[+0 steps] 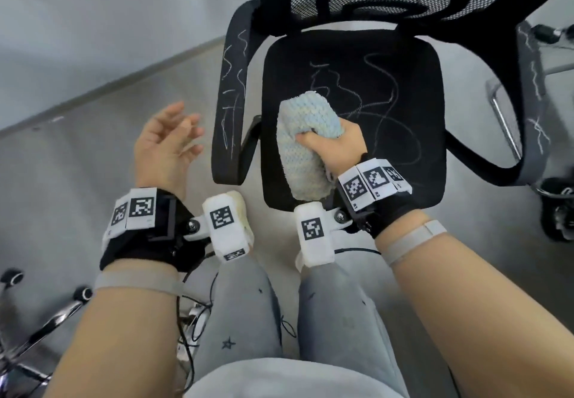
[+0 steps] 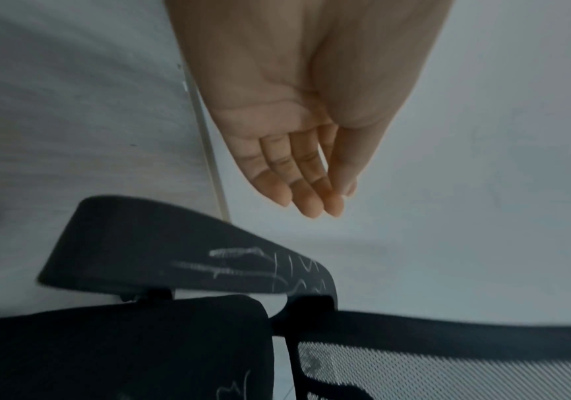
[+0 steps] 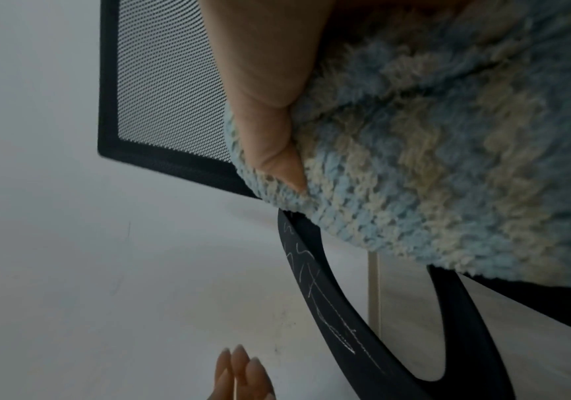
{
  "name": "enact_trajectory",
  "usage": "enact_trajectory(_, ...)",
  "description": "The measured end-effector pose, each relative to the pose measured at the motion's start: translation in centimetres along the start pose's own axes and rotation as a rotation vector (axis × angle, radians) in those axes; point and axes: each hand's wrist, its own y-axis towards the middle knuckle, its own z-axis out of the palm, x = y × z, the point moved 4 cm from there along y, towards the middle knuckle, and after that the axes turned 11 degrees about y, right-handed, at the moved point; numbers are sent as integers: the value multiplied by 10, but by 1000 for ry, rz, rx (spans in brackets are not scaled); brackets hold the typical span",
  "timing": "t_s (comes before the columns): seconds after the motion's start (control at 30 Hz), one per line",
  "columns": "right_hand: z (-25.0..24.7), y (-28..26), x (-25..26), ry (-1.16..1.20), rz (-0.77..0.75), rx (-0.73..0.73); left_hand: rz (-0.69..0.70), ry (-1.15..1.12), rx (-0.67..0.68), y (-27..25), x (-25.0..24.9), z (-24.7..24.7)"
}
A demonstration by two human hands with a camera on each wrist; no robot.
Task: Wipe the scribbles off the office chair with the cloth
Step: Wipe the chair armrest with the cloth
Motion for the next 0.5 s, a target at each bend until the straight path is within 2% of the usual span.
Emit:
enact_trajectory(0.1, 27, 12, 16, -144, -121, 27, -115, 64, 39, 26, 11, -14)
enact_trajectory(0.23, 76, 29, 26, -430, -329, 61, -271, 238, 251, 48, 26, -12)
enact_trajectory(0.3, 104, 33, 13, -425, -294, 128, -306, 306, 361, 56, 28, -11)
enact_trajectory(0.37, 119, 31, -7, -397, -211, 132, -306, 387, 455, 64, 26, -8)
enact_trajectory(0.43, 117, 24, -26, -273, -120, 80, -250, 524, 547, 71, 24, -2)
enact_trajectory(0.5, 111, 13, -40, -279, -132, 89, -205, 643, 590, 75, 23, 4)
